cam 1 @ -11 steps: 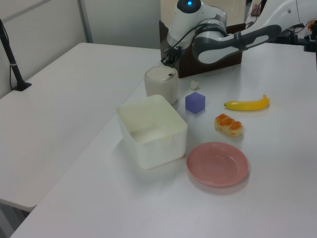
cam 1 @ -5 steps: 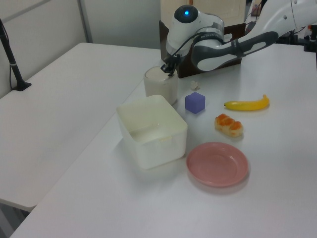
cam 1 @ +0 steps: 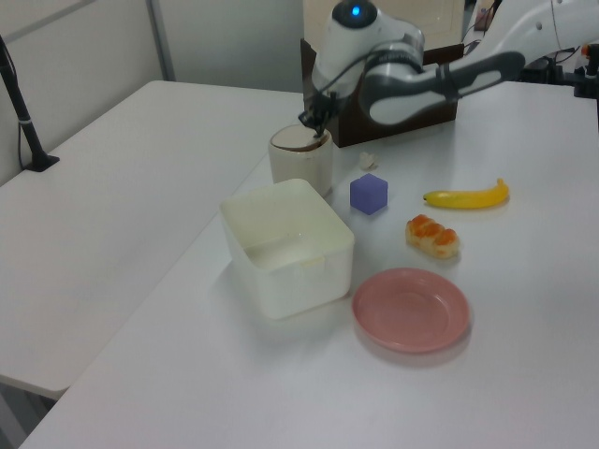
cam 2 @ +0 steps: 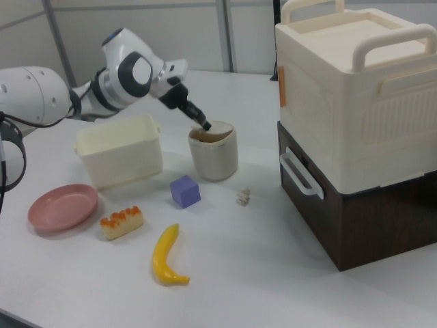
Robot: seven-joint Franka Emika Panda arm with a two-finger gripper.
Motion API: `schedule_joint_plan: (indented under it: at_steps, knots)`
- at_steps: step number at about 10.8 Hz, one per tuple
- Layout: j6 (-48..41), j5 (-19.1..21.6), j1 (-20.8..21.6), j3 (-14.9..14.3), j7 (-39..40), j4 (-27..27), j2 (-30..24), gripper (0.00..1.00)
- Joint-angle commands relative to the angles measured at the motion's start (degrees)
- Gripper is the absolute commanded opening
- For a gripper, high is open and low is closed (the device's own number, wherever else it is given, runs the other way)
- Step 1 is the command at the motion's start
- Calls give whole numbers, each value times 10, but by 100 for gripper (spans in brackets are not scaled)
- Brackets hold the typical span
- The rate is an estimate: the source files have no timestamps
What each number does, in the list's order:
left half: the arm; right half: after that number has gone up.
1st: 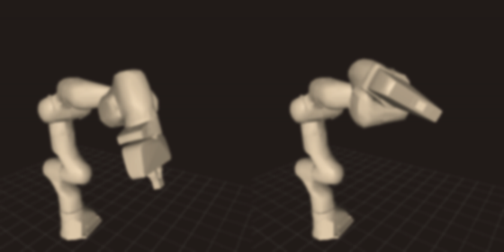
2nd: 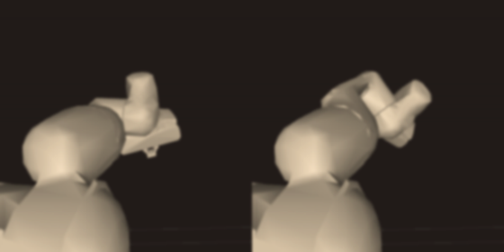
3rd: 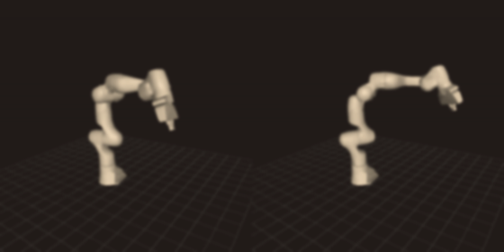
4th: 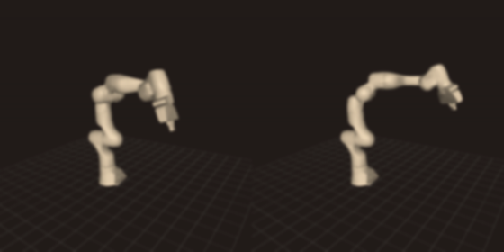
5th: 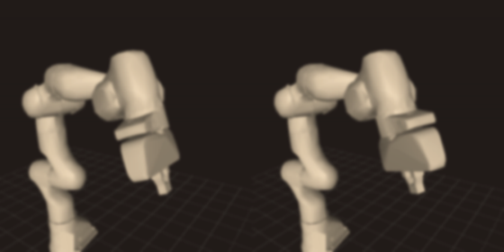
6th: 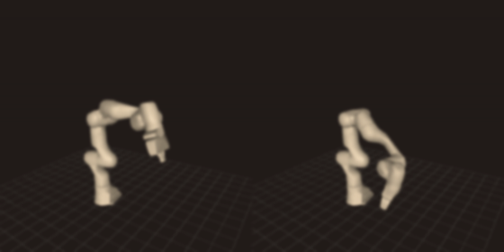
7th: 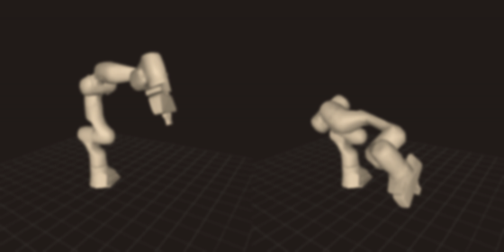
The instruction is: Open the trash can
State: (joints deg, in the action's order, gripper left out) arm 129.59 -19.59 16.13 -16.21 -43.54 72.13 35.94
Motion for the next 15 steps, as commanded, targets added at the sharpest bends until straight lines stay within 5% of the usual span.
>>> schedule_joint_plan:
  at_steps: [1, 3, 9, 11, 13, 15]
  knots:
    - [-6, 178, -39, -18, 89, 15, -100, 0]
    - [-105, 285, -45, -58, 213, 11, -129, 0]
    - [-375, 291, -45, -66, 453, 28, -221, 2]
    - [-407, 291, -45, -66, 455, 28, -227, 40]
    - [-421, 288, -44, -66, 455, 30, -237, 100]
    - [-422, 287, -44, -66, 454, 44, -253, 100]
